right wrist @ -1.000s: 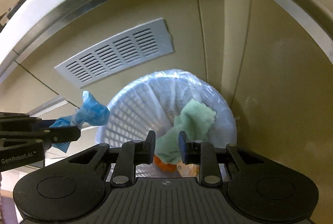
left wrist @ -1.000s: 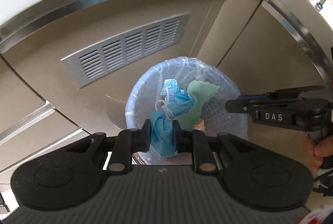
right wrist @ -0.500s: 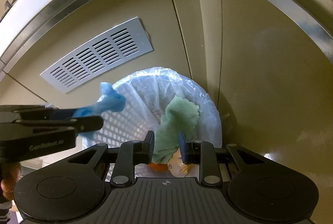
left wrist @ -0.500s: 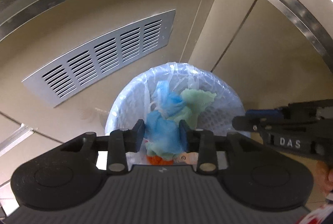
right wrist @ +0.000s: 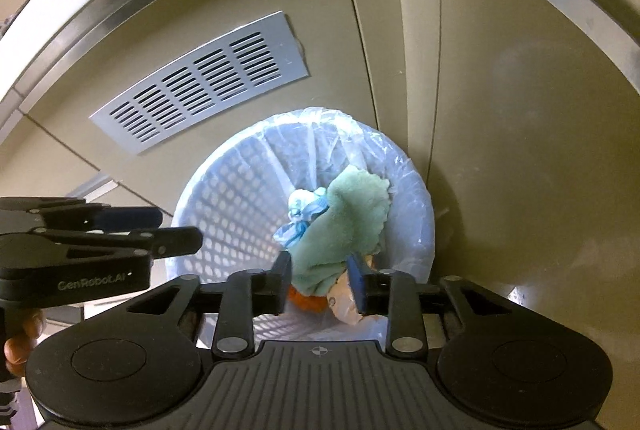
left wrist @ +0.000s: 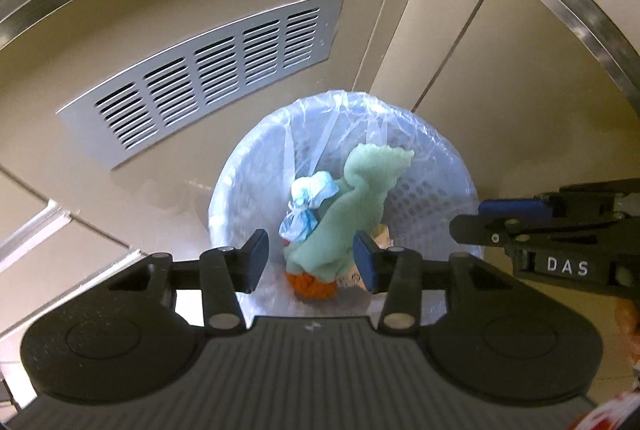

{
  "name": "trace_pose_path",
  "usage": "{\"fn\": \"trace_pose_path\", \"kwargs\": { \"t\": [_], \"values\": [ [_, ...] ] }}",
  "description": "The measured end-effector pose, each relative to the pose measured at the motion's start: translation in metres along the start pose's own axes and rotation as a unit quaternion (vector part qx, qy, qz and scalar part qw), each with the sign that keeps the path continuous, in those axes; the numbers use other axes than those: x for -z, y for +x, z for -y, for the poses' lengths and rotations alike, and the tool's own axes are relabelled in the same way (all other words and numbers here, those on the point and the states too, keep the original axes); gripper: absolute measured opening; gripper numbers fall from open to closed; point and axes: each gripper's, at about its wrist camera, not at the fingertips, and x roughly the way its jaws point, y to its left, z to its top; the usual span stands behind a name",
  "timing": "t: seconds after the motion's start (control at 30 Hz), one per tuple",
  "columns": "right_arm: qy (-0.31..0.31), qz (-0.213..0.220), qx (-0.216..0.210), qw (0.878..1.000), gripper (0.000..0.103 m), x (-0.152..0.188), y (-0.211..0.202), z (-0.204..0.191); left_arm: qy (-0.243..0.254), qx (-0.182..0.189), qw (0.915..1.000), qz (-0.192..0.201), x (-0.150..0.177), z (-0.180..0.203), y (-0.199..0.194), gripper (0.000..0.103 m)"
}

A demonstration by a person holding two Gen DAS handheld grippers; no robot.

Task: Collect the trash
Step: 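Open both tools to drop the mask and towel into the wastebasket, then raise both tools back toward the counter trash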

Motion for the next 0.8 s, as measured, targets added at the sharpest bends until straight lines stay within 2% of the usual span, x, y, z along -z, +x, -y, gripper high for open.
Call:
{"fn": "trace_pose_path", "kwargs": {
  "t": [0.03, 0.2, 0.33, 0.5, 0.8],
  "values": [
    [-0.003, 0.002, -0.001, 1.0, 0.043, 0.001, -0.002, -0.001, -0.002, -0.002, 1.0, -0.002, 0.002, 0.0, -0.003, 0.042],
    [-0.016, 0.003, -0.007, 1.0, 0.05, 0.004, -0.012, -0.008, -0.013, -0.012, 0.9998, -0.007, 0.011, 0.0, -0.022, 0.042],
    [-0.018, 0.0, -0.014, 1.0, 0.062, 0.007, -0.023, -0.011, -0.02, -0.022, 0.9995, -0.012, 0.016, 0.003, -0.036, 0.042],
    [-0.029, -0.001, -0.02, 0.999, 0.065, 0.011, -0.039, -0.018, -0.029, -0.026, 0.9992, -0.005, 0.021, 0.007, -0.061, 0.043],
    [-0.03, -0.003, -0.037, 0.999, 0.066, 0.016, -0.069, -0.035, -0.042, -0.045, 0.998, 0.01, 0.02, 0.013, -0.107, 0.05]
  ]
}}
